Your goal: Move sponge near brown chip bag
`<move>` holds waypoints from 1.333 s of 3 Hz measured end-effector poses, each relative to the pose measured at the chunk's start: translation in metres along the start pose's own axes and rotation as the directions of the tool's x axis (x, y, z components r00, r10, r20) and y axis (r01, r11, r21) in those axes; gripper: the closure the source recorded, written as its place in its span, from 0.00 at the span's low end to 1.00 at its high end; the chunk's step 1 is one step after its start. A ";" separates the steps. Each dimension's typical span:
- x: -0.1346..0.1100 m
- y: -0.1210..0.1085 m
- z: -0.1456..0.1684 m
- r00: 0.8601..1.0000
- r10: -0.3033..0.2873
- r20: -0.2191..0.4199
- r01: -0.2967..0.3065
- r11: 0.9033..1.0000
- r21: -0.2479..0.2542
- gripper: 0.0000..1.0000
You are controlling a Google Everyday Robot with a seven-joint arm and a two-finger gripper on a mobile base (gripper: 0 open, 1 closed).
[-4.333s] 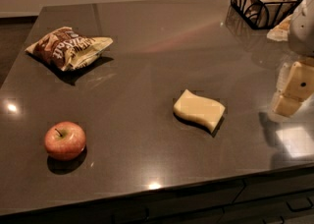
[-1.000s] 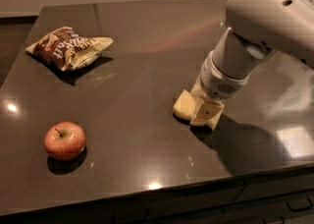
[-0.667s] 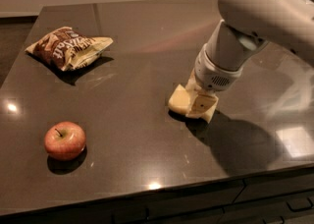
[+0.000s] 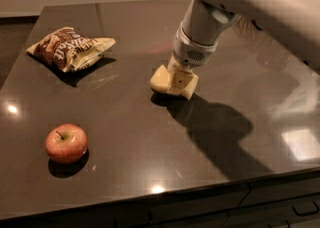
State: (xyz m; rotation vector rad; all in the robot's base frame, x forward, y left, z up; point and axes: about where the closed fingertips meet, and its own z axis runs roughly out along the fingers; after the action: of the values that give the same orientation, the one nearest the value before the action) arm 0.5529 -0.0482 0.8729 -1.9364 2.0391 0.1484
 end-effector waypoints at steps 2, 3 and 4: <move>-0.072 -0.048 0.011 0.999 -0.009 0.050 0.008 1.000 0.028 1.00; -0.104 -0.065 0.024 0.998 -0.013 0.066 0.011 1.000 0.029 1.00; -0.119 -0.072 0.032 0.997 -0.015 0.072 0.012 0.999 0.031 1.00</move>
Offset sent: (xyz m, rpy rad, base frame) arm 0.0777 0.1085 0.0284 0.0759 -0.0479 0.0133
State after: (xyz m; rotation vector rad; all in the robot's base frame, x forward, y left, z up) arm 0.6326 0.0690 0.8890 -1.8984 1.9705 0.1806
